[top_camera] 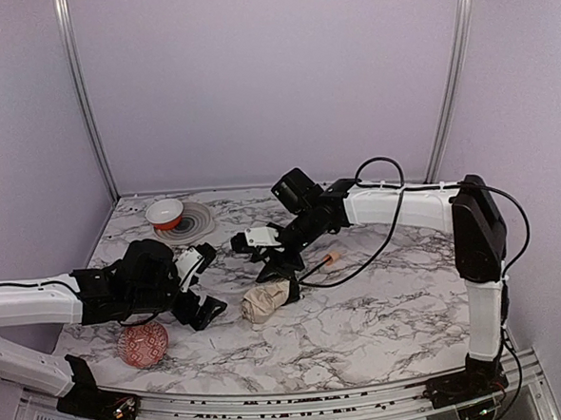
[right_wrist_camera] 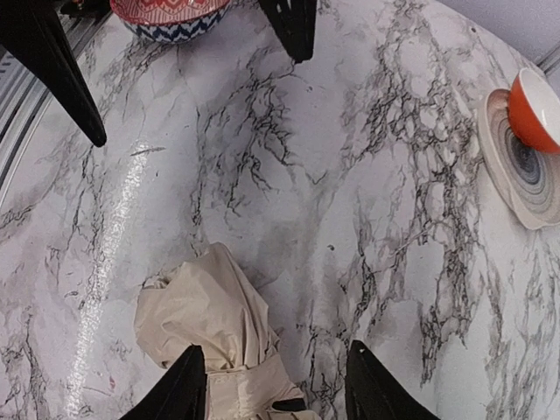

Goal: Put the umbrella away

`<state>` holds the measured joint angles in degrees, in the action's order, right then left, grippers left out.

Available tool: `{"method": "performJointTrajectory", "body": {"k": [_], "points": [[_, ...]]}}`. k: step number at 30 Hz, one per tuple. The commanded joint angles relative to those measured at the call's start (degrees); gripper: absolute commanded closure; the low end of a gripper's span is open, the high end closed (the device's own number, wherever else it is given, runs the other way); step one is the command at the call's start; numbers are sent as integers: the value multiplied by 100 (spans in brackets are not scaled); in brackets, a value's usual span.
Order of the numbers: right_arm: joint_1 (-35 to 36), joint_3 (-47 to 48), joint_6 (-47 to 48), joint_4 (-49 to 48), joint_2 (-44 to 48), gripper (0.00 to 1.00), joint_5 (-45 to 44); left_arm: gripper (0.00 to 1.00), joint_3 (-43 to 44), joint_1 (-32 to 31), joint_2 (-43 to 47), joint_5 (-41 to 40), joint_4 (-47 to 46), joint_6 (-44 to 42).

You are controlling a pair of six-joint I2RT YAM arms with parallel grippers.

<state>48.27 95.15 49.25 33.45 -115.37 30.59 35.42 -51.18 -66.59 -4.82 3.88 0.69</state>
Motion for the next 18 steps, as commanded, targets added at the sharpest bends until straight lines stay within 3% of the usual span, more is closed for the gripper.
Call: {"method": "performJointTrajectory", "body": {"k": [1, 10, 18], "points": [[33, 99, -154, 321, -348, 48, -60, 1, -53, 15, -113, 7, -142, 163], [-232, -398, -372, 129, -412, 55, -178, 1, -3, 14, -417, 215, -142, 163], [-169, -771, -273, 77, -357, 50, -383, 1, 60, 12, -535, 398, -130, 96]]}}
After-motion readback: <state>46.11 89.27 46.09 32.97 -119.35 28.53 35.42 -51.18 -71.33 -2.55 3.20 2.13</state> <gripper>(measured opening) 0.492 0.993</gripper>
